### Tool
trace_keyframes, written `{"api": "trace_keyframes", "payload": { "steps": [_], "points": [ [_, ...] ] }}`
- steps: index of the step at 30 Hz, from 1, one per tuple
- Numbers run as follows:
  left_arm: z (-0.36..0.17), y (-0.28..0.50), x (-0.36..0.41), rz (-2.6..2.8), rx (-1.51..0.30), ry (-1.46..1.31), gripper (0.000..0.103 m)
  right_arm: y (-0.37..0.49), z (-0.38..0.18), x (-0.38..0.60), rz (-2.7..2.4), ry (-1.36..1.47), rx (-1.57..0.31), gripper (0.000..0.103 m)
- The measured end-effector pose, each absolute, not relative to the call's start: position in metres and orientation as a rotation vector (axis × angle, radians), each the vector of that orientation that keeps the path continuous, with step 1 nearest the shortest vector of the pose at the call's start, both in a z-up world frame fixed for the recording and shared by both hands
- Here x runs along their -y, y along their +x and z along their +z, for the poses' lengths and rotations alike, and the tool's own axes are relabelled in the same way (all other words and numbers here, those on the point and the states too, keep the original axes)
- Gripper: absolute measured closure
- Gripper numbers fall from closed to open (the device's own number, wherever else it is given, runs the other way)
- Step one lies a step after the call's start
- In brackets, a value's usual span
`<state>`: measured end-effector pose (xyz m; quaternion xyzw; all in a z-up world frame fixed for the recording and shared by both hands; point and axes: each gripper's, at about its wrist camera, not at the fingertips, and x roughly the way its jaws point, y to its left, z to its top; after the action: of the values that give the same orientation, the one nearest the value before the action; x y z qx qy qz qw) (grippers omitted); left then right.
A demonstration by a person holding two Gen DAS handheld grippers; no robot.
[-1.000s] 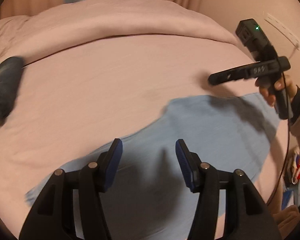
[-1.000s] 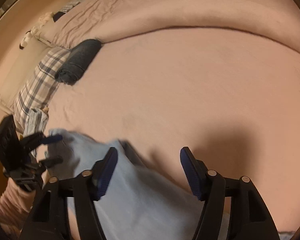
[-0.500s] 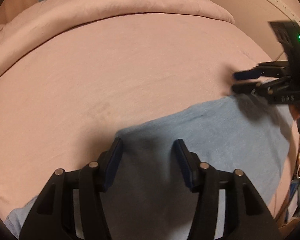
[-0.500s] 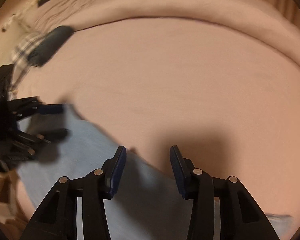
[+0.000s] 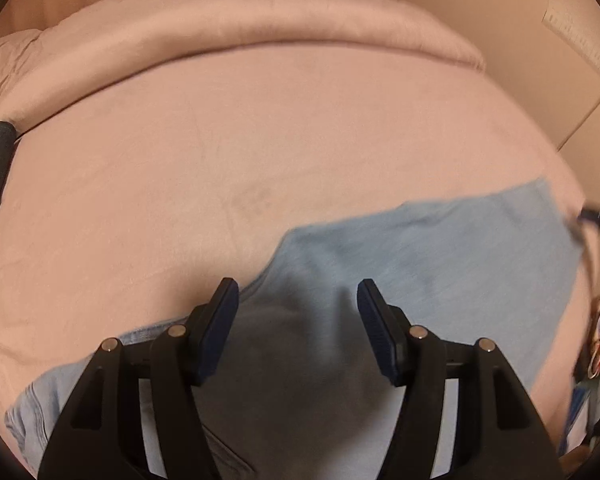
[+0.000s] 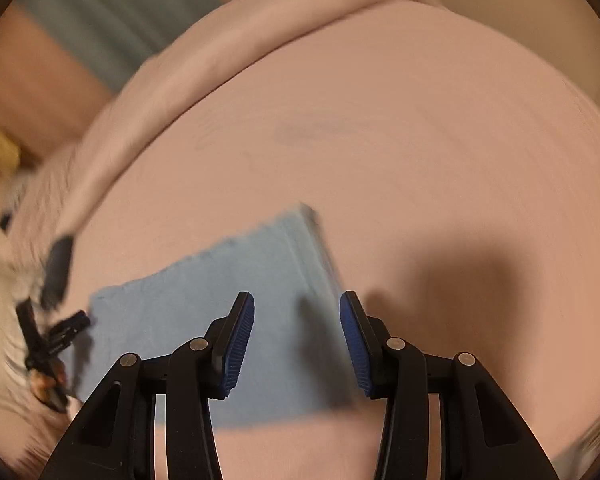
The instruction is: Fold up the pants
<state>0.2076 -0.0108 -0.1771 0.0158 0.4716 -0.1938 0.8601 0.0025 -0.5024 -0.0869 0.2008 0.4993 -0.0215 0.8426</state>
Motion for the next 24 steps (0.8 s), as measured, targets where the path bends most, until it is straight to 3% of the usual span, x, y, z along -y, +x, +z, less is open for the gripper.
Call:
{"api": "trace_keyframes", "payload": {
  "steps": [3, 5, 10, 11, 12, 13, 24],
  "points": [
    [-0.162, 0.188, 0.021, -0.454, -0.951, -0.006, 0.040, -0.032, -0.099, 0.520, -0.048, 0.570, -1.022, 0.058],
    [-0.160, 0.177, 0.035, -0.507, -0.946, -0.025, 0.033, -0.049, -0.107, 0.521, -0.020, 0.651, -0.980, 0.058],
    [-0.186, 0.170, 0.069, -0.520, -1.007, -0.022, 0.033, -0.032, -0.136, 0.492, -0.022, 0.644, -1.023, 0.058],
    [-0.191, 0.173, 0.072, -0.522, -1.023, -0.042, 0.033, -0.027, -0.135, 0.494, -0.037, 0.649, -1.013, 0.068],
    [-0.196, 0.173, 0.073, -0.522, -1.038, -0.060, 0.033, -0.025, -0.132, 0.490, -0.051, 0.637, -0.997, 0.087],
    [-0.200, 0.172, 0.074, -0.518, -1.049, -0.070, 0.033, -0.020, -0.125, 0.485, -0.064, 0.591, -0.982, 0.090],
    [-0.201, 0.166, 0.067, -0.508, -1.060, -0.094, 0.033, -0.010, -0.057, 0.472, 0.047, 0.493, -0.831, 0.092]
  ]
}}
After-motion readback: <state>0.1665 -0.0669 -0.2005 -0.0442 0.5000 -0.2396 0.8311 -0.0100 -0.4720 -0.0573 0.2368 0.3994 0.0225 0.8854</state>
